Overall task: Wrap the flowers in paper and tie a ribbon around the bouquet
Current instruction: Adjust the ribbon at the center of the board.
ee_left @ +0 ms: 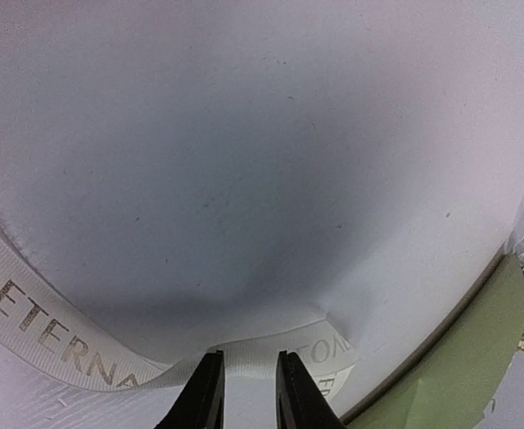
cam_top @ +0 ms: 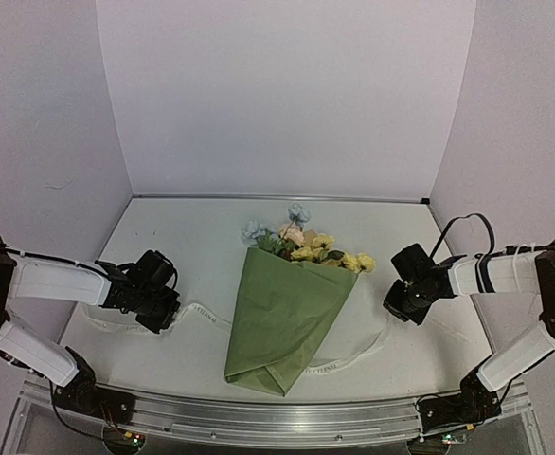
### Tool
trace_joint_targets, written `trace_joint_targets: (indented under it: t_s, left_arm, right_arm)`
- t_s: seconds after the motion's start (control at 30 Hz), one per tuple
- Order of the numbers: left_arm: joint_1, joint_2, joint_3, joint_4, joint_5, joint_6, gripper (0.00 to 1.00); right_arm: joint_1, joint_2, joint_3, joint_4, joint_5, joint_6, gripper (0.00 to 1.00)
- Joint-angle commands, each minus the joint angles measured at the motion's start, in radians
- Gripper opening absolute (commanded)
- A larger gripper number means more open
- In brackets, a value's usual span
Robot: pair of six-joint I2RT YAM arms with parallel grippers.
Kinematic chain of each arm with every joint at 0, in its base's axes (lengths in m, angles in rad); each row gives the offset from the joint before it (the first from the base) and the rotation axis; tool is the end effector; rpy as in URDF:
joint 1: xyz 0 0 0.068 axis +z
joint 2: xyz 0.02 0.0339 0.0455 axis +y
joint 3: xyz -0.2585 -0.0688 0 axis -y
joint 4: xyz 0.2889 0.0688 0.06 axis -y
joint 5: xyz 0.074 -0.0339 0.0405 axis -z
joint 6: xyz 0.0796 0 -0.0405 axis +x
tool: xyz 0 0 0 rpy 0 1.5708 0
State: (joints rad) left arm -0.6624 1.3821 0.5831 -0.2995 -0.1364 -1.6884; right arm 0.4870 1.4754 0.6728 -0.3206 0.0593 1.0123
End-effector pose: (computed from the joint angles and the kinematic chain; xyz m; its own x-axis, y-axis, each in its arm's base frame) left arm 0.2318 -0.1671 0.0661 -0.4743 -0.8778 -0.0669 -0.7631 0.4478 -0.4660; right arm 0.2724 0.1389 0.0664 -0.7991 0.5348 -0.2747 0.4401 0.8316 0.3387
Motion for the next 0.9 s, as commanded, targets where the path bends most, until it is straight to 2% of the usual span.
trace_joint_targets:
  t_s: [0.0, 0.07, 0.17, 0.23, 0.3, 0.5, 0.6, 0.87]
  left_arm:
    - [0.006, 0.003, 0.145, -0.136, -0.075, 0.17, 0.14]
    - [0.006, -0.012, 0.177, -0.18, -0.092, 0.222, 0.11]
    - [0.003, -0.042, 0.202, -0.251, -0.089, 0.252, 0.14]
    - [-0.012, -0.069, 0.191, -0.277, -0.072, 0.207, 0.22]
    - [-0.044, -0.099, 0.162, -0.265, -0.068, 0.132, 0.39]
    - [-0.21, -0.079, 0.099, -0.121, -0.149, -0.18, 0.58]
    - [-0.217, -0.047, 0.05, -0.018, -0.144, -0.264, 0.6]
    - [-0.217, -0.005, 0.002, 0.037, -0.254, -0.415, 0.63]
  right_arm:
    - [-0.003, -0.029, 0.002, 0.014, 0.01, 0.011, 0.0]
    - [-0.003, -0.033, 0.003, 0.014, 0.008, 0.009, 0.0]
    - [-0.003, -0.044, 0.0, 0.014, 0.008, 0.008, 0.0]
    - [-0.003, -0.048, -0.002, 0.016, 0.006, 0.005, 0.0]
    - [-0.003, -0.049, -0.003, 0.02, 0.001, 0.0, 0.0]
    - [-0.004, -0.037, -0.005, 0.025, -0.02, -0.029, 0.0]
    - [-0.004, -0.03, -0.009, 0.031, -0.036, -0.035, 0.0]
    - [-0.004, -0.067, -0.028, 0.035, -0.032, -0.029, 0.0]
